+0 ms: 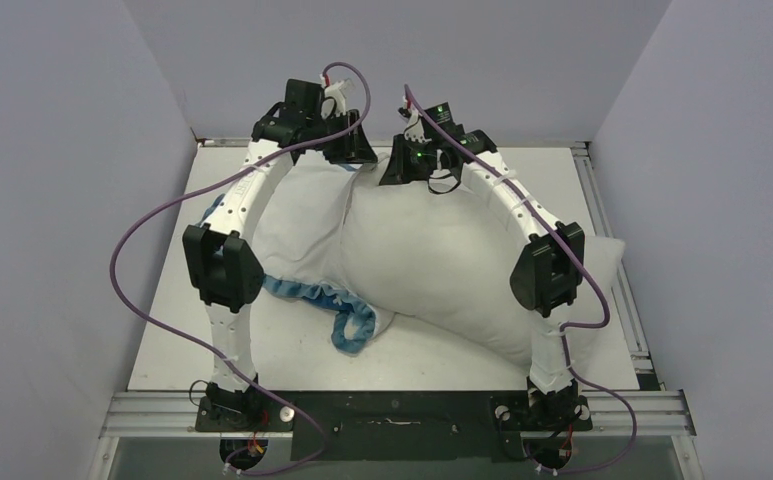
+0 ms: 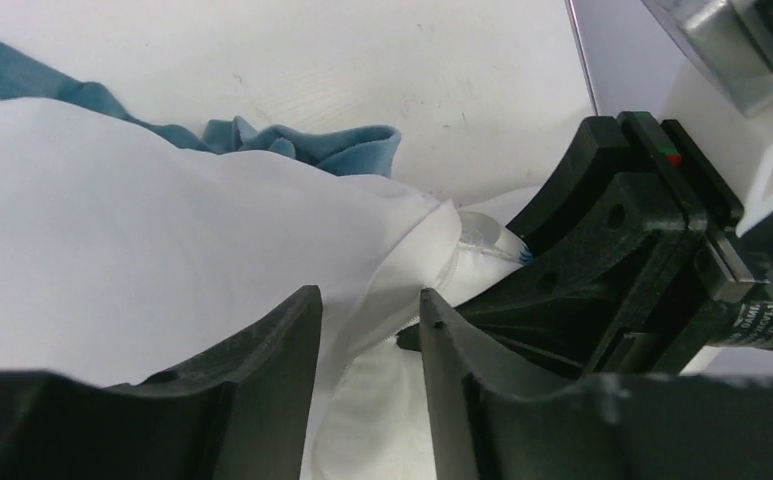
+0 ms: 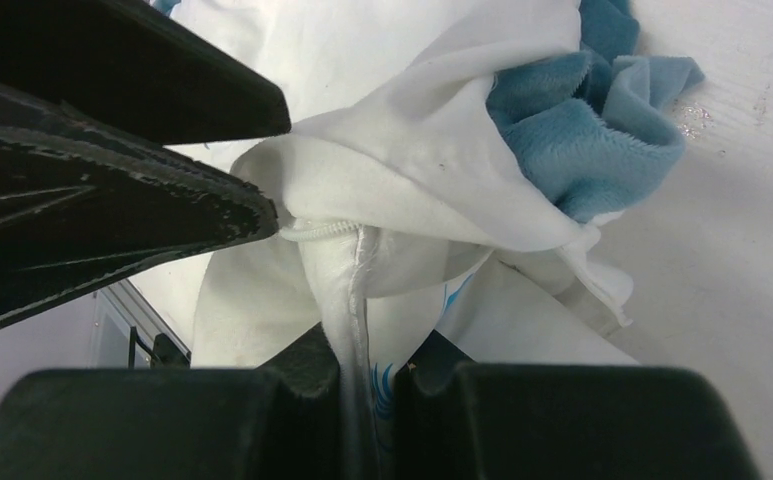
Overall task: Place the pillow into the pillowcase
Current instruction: Stuff the pillow into the pillowcase.
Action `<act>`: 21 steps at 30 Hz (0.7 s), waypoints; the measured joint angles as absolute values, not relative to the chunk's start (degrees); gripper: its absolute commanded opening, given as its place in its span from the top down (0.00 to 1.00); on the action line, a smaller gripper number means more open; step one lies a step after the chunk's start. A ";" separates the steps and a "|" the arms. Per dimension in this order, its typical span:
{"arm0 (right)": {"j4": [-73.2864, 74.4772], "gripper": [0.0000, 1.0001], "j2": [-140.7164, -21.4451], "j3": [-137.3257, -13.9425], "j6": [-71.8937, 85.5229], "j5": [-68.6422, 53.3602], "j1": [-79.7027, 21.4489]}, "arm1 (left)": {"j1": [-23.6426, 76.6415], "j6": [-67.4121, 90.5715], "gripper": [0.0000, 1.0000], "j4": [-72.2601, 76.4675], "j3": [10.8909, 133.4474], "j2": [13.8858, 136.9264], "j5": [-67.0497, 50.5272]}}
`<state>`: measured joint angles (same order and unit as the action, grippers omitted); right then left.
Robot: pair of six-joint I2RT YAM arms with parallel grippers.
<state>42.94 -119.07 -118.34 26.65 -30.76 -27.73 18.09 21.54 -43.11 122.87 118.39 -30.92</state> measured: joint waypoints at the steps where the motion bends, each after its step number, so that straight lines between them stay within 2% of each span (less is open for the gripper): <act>1: 43.24 0.95 -119.15 -118.72 26.61 -30.76 -27.70 | 18.11 21.34 0.45 -43.31 123.11 118.65 -30.57; 3: 43.51 0.95 -119.15 -118.93 26.55 -30.81 -27.70 | 18.15 20.45 0.40 -43.53 123.39 118.87 -29.69; 7: 43.59 0.95 -119.15 -118.93 26.57 -30.81 -27.68 | 18.46 18.41 0.42 -43.59 123.48 118.87 -27.59; 9: 43.59 0.95 -119.15 -118.93 26.57 -30.81 -27.68 | 18.76 17.34 0.52 -43.72 123.48 118.96 -26.96; 11: 43.62 0.95 -119.15 -118.93 26.55 -30.81 -27.68 | 19.20 16.80 0.66 -43.83 123.48 119.22 -26.72; 14: 43.77 0.95 -119.15 -118.93 26.57 -30.81 -27.68 | 20.08 15.99 1.00 -43.92 123.83 120.09 -26.63; 21: 45.19 0.95 -119.59 -120.14 26.22 -30.76 -27.57 | 21.63 15.70 1.00 -48.21 129.69 122.06 -19.31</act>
